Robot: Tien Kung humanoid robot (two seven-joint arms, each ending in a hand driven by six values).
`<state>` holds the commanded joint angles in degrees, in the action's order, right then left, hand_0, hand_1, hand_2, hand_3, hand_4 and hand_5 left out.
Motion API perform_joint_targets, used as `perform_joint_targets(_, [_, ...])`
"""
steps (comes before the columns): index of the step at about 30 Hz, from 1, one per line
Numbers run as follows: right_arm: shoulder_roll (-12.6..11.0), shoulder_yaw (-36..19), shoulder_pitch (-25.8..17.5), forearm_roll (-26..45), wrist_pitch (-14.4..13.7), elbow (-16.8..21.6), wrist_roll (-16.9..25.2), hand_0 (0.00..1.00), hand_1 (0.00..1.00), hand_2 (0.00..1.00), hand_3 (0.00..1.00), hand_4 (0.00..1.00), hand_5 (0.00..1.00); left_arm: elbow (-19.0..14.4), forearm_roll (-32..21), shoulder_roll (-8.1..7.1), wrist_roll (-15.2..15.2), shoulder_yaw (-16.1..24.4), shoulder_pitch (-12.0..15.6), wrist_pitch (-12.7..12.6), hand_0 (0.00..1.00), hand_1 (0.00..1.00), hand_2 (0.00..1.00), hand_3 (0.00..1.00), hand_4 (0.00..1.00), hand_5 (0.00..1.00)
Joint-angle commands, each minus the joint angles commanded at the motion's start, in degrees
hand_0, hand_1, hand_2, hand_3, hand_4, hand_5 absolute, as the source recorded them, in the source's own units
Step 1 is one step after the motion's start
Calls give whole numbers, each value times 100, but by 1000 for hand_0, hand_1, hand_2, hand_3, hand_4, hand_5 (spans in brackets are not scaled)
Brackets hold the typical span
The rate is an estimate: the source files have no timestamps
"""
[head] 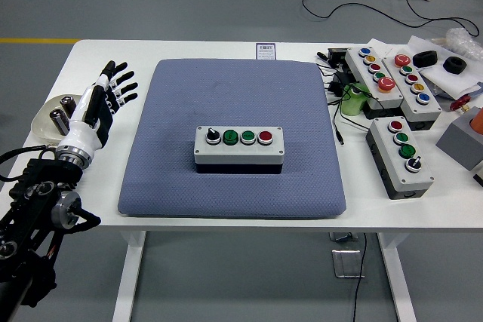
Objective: Pick up the button,place it on the desk,press the button,press the button
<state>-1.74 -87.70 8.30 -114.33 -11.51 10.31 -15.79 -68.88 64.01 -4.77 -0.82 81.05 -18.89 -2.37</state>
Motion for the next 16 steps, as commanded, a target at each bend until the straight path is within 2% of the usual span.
perform_joint_targets(16, [10, -46, 6, -26, 1, 0, -4, 670, 645, 686, 631, 308, 173, 50, 68, 15, 78, -98, -64, -1, 782, 838, 876, 883, 673, 998])
